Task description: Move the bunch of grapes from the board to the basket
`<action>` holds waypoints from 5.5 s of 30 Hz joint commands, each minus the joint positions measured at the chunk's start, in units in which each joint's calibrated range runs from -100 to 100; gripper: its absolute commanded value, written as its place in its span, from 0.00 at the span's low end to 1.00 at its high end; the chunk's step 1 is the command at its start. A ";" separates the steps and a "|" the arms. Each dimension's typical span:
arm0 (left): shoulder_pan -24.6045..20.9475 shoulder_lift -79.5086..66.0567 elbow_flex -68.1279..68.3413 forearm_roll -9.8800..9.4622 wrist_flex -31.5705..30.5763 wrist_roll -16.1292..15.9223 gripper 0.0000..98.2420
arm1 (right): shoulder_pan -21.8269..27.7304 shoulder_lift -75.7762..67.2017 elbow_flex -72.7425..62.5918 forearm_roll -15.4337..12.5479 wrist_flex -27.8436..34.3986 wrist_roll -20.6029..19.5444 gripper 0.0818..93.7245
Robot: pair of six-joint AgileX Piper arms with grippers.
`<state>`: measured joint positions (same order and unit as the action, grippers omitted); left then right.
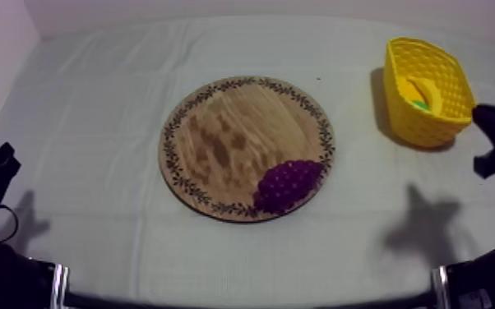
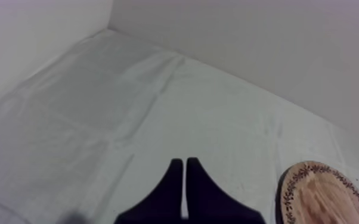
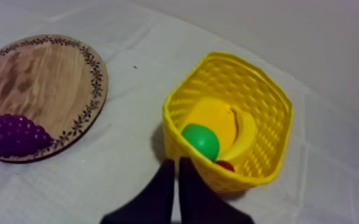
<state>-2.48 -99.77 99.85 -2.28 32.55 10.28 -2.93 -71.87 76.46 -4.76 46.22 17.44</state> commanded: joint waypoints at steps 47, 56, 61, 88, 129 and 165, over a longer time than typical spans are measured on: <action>-0.01 0.03 0.04 0.01 0.03 0.00 0.00 | -16.01 68.00 -59.55 1.32 50.14 27.79 0.93; -0.01 0.03 0.04 0.01 0.03 0.00 0.00 | -20.56 70.31 -55.78 0.94 48.24 27.32 0.98; -0.01 0.03 0.04 0.01 0.03 0.00 0.00 | -22.17 73.92 -56.26 0.35 47.38 27.11 0.98; -0.01 0.03 0.04 0.01 0.03 0.00 0.00 | -25.31 88.23 -59.24 -3.17 44.89 27.47 0.98; -0.01 0.03 0.04 0.01 0.03 0.00 0.00 | -25.45 109.57 -69.90 -7.90 47.45 30.46 0.70; -0.01 0.03 0.04 0.01 0.03 0.00 0.00 | -1.06 91.55 -98.20 -7.00 51.12 12.55 0.08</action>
<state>-2.48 -99.77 99.85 -2.28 32.55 10.28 -6.12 19.06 -16.62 -11.85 97.77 32.02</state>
